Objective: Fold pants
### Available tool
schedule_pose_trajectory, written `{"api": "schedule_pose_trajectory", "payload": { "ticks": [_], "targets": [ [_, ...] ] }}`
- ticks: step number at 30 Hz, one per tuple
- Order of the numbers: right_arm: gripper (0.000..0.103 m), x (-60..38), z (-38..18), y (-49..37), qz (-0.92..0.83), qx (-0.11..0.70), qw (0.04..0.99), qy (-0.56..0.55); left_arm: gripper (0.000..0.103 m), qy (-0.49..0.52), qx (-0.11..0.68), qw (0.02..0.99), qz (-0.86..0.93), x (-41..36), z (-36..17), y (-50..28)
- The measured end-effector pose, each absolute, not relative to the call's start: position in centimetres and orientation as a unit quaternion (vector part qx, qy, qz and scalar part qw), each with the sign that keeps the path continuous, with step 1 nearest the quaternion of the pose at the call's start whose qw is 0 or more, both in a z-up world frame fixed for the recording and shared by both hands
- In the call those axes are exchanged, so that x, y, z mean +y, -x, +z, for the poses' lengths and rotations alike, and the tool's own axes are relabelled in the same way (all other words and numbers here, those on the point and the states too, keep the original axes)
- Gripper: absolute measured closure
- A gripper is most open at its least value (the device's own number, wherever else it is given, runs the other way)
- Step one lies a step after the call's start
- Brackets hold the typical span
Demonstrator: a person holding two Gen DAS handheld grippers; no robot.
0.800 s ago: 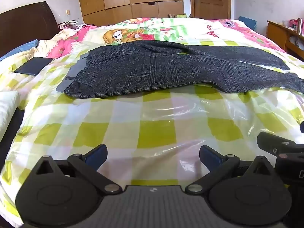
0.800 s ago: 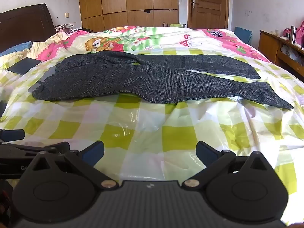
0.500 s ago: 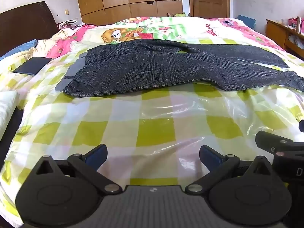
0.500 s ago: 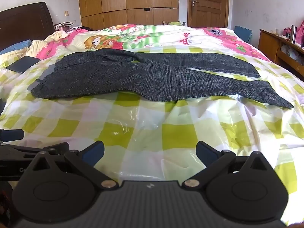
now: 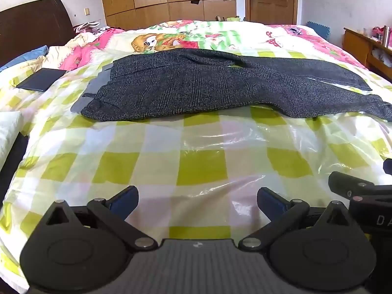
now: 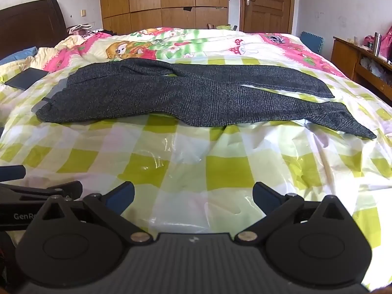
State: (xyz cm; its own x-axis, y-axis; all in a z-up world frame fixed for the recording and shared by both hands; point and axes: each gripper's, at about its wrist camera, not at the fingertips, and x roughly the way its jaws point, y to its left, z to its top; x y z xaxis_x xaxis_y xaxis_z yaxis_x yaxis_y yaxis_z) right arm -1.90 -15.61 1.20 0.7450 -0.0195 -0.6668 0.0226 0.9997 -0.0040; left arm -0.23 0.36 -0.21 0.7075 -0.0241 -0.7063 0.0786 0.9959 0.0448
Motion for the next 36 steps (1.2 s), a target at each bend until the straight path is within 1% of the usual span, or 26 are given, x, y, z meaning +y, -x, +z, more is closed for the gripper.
{"api": "schedule_pose_trajectory", "payload": {
  "ticks": [36],
  "targets": [
    [0.001,-15.59,0.96,1.81,-0.018,0.362,0.932,0.002,0.000,-0.038,0.372,0.927,-0.027,0.67,0.06,0.79]
  ]
}}
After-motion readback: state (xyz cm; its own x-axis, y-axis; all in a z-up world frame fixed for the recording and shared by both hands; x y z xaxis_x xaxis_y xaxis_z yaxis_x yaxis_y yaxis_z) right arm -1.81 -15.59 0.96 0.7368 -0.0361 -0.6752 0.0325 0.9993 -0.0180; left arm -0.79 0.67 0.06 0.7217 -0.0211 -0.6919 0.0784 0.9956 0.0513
